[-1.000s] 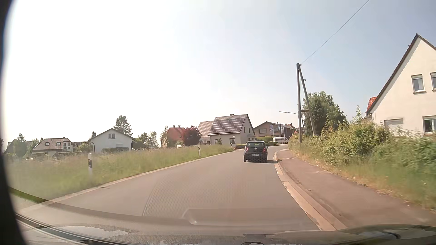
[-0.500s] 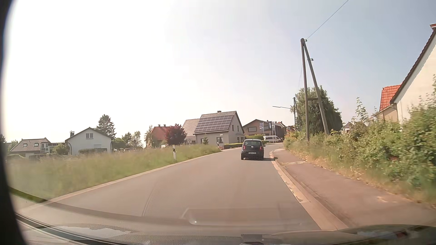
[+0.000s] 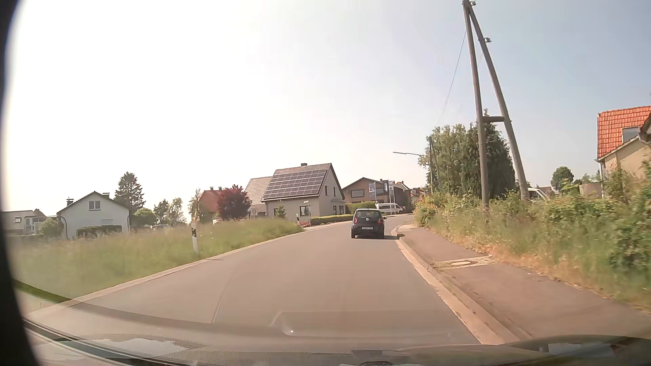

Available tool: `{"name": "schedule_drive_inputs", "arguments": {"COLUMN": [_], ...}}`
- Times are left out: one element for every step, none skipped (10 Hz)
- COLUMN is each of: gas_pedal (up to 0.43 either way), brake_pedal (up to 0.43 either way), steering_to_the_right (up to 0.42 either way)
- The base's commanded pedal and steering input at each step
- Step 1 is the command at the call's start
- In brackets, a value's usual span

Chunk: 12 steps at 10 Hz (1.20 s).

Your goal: Follow the waypoints while adhering to traffic rules and regulations

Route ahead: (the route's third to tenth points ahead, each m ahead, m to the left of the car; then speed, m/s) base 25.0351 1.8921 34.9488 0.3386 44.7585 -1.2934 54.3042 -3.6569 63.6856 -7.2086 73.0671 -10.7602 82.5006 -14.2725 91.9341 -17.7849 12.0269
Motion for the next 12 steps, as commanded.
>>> {"name": "schedule_drive_inputs", "arguments": {"gas_pedal": [0.177, 0.177, 0.177, 0.177, 0.177, 0.189, 0.189, 0.189, 0.189, 0.189, 0.189, 0.189], "brake_pedal": [0.0, 0.0, 0.0, 0.0, 0.0, 0.0, 0.0, 0.0, 0.0, 0.0, 0.0, 0.0], "steering_to_the_right": [0.015, 0.014, 0.014, 0.014, 0.013, 0.013, 0.013, 0.013, 0.012, 0.012, 0.012, 0.013]}}
